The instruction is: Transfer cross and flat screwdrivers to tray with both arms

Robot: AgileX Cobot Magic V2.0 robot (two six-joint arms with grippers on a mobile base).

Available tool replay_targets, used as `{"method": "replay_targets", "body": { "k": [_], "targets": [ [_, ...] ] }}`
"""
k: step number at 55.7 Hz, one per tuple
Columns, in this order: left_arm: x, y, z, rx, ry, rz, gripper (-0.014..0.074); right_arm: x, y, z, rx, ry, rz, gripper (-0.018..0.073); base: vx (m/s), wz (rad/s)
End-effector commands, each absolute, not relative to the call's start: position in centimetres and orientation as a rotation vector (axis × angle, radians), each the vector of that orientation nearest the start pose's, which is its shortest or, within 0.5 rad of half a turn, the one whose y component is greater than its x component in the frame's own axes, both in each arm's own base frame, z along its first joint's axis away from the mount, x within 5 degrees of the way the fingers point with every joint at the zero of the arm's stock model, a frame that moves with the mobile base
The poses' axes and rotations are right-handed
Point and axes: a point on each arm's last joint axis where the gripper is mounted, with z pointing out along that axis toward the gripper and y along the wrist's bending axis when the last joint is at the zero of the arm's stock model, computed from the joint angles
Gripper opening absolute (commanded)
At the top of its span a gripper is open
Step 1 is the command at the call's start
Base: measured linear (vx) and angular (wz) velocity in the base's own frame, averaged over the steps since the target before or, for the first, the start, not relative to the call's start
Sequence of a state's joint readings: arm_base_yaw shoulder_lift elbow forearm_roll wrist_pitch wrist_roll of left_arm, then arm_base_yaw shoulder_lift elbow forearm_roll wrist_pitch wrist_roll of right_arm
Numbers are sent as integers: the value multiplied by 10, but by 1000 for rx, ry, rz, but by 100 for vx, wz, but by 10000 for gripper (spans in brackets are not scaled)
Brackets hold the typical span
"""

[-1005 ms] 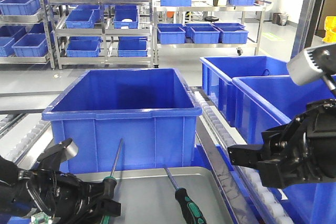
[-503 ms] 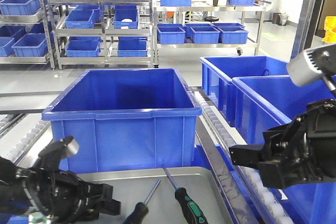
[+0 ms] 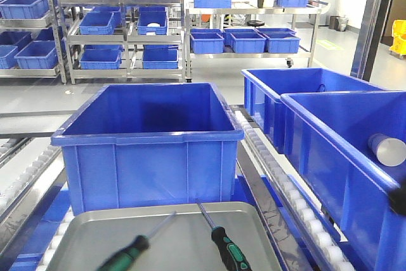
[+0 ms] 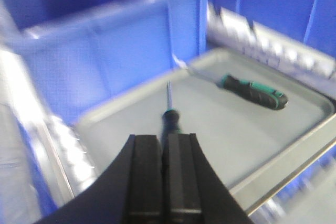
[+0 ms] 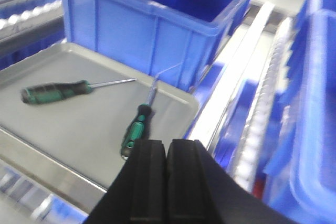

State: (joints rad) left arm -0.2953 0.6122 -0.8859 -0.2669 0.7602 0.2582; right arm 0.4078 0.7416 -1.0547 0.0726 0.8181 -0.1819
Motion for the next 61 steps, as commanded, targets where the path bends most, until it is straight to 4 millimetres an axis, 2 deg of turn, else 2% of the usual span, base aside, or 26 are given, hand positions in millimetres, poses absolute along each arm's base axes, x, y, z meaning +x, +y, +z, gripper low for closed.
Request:
{"method": "replay_targets", "body": {
  "k": [1, 6, 10, 18, 29, 37, 45, 50, 55, 61],
  "targets": [
    [61, -34, 392, 396, 1719, -340, 0, 98, 46, 417, -484, 1715, 245, -11, 0, 0],
    [36, -24, 372, 333, 1594, -352, 0, 92, 42, 387, -413, 1636, 280, -11, 0, 0],
    [29, -21, 359, 292, 1557, -375, 0, 88, 40, 367, -349, 1578, 320, -11, 0, 0],
    [38, -24, 334, 295, 1645, -378, 0, 91, 40, 346, -320, 1508, 325, -9, 0, 0],
    [44, -26, 318, 298, 1706, -385, 0, 94, 41, 326, -338, 1577, 315, -8, 0, 0],
    [44, -26, 315, 299, 1715, -384, 0, 95, 42, 317, -348, 1618, 311, -8, 0, 0],
    [45, -26, 315, 298, 1713, -384, 0, 95, 42, 317, -348, 1621, 311, -8, 0, 0],
    [47, -26, 308, 300, 1714, -356, 0, 95, 42, 317, -348, 1621, 311, -8, 0, 0],
    [50, -17, 291, 301, 1656, -163, 0, 95, 42, 317, -348, 1621, 311, -8, 0, 0],
    [54, -9, 250, 160, 1586, -79, 0, 95, 42, 317, -348, 1621, 311, -8, 0, 0]
  ]
}}
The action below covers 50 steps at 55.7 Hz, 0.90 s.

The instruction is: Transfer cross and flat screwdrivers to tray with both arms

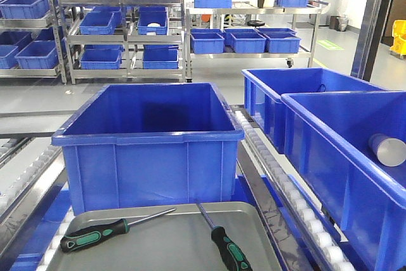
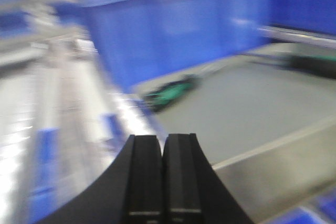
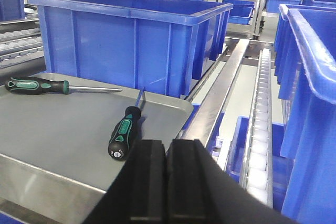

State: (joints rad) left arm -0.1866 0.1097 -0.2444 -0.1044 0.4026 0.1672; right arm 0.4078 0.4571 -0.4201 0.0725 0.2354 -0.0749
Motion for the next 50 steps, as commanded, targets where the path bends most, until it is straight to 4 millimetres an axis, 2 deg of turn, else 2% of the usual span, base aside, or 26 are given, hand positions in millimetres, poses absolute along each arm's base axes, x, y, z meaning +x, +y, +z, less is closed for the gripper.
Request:
{"method": "replay_targets", "body": {
  "k": [1, 7, 9, 50],
  "targets": [
    [54, -7, 246, 138, 1562, -66, 0, 95, 42, 317, -348, 1621, 311, -8, 0, 0],
    [53, -2, 212, 28, 1493, -27, 0, 95, 42, 317, -348, 1621, 311, -8, 0, 0],
    [54, -1, 210, 2, 1485, -16, 0, 95, 42, 317, -348, 1621, 311, -8, 0, 0],
    [55, 0, 209, -10, 1531, 3, 0, 95, 42, 317, -347, 1617, 311, -8, 0, 0]
  ]
}}
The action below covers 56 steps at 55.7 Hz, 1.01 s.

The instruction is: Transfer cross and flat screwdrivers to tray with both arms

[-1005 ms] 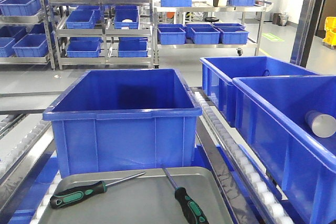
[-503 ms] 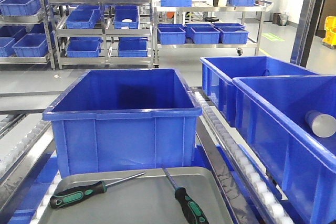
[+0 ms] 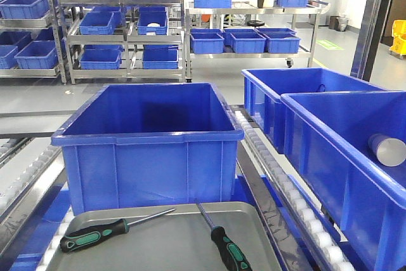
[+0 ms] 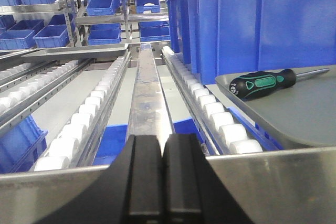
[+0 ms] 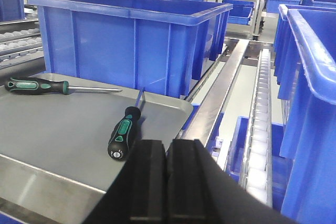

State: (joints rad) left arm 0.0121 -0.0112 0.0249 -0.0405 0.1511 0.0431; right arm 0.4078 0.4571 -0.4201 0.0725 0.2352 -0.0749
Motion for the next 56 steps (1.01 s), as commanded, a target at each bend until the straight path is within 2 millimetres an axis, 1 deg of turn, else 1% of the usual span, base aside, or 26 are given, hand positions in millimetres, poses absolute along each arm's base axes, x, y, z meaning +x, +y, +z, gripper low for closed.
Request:
{"method": "replay_targets", "body": {
  "k": [1, 5, 9, 12, 19, 20, 22, 28, 31, 36, 56],
  "targets": [
    [55, 0, 209, -10, 1531, 3, 0, 95, 42, 317, -349, 1617, 310, -8, 0, 0],
    [55, 0, 209, -10, 1531, 3, 0, 95, 41, 314, -385, 1614, 269, -8, 0, 0],
    [55, 0, 209, -10, 1531, 3, 0, 95, 37, 298, -418, 1614, 187, -8, 0, 0],
    [55, 0, 209, -9, 1531, 2, 0, 91, 32, 286, -363, 1600, 173, -8, 0, 0],
    [55, 0, 209, -8, 1531, 1, 0, 74, 13, 240, -183, 1561, 97, -8, 0, 0],
    [55, 0, 209, -8, 1531, 1, 0, 71, 12, 237, -163, 1544, 92, -8, 0, 0],
    [55, 0, 209, -8, 1531, 1, 0, 66, 8, 224, -120, 1540, 67, -8, 0, 0],
    [55, 0, 209, -8, 1531, 1, 0, 55, 3, 203, -19, 1471, 58, -8, 0, 0],
    [55, 0, 209, -8, 1532, 1, 0, 57, 2, 201, 3, 1523, 63, -8, 0, 0],
    [55, 0, 209, -8, 1532, 1, 0, 58, 2, 198, 9, 1556, 68, -8, 0, 0],
    [55, 0, 209, -8, 1532, 1, 0, 57, 2, 197, 12, 1549, 70, -8, 0, 0]
  ]
}}
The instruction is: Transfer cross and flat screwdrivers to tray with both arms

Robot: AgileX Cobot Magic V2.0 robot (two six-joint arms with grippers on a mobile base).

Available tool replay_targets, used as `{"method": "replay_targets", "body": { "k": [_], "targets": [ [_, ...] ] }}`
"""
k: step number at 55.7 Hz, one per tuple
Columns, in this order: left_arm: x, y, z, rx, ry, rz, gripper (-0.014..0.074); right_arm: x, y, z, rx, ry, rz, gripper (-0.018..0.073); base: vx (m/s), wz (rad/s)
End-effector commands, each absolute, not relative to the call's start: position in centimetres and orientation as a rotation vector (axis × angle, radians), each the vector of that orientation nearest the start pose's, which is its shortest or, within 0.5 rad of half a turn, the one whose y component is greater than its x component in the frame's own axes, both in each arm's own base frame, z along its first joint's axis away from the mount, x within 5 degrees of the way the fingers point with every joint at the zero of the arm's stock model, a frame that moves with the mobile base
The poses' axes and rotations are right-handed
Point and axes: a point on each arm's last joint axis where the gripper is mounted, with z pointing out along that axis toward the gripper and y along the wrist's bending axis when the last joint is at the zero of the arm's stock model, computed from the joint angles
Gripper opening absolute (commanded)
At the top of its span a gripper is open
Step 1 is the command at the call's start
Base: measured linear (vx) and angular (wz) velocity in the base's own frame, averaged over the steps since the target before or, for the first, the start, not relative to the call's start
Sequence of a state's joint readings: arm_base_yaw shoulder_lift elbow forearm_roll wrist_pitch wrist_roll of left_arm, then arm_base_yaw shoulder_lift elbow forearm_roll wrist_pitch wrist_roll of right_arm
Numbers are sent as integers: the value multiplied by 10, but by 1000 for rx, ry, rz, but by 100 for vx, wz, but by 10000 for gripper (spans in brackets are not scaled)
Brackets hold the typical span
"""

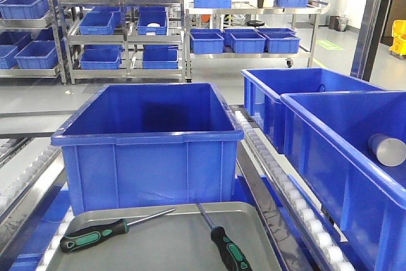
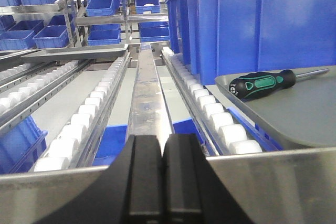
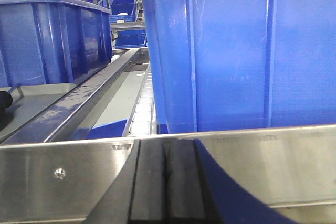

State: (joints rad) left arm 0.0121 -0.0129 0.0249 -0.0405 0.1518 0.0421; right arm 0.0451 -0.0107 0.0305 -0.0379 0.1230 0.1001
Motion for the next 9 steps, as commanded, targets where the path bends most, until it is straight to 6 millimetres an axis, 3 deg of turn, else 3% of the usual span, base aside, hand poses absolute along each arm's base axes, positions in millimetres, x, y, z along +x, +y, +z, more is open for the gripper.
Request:
{"method": "replay_targets", "body": {
  "k": [1, 9],
  "targets": [
    [55, 0, 209, -8, 1532, 1, 0, 57, 2, 197, 11, 1549, 69, -8, 0, 0],
    [55, 0, 209, -8, 1532, 1, 0, 57, 2, 197, 11, 1549, 69, -8, 0, 0]
  ]
}}
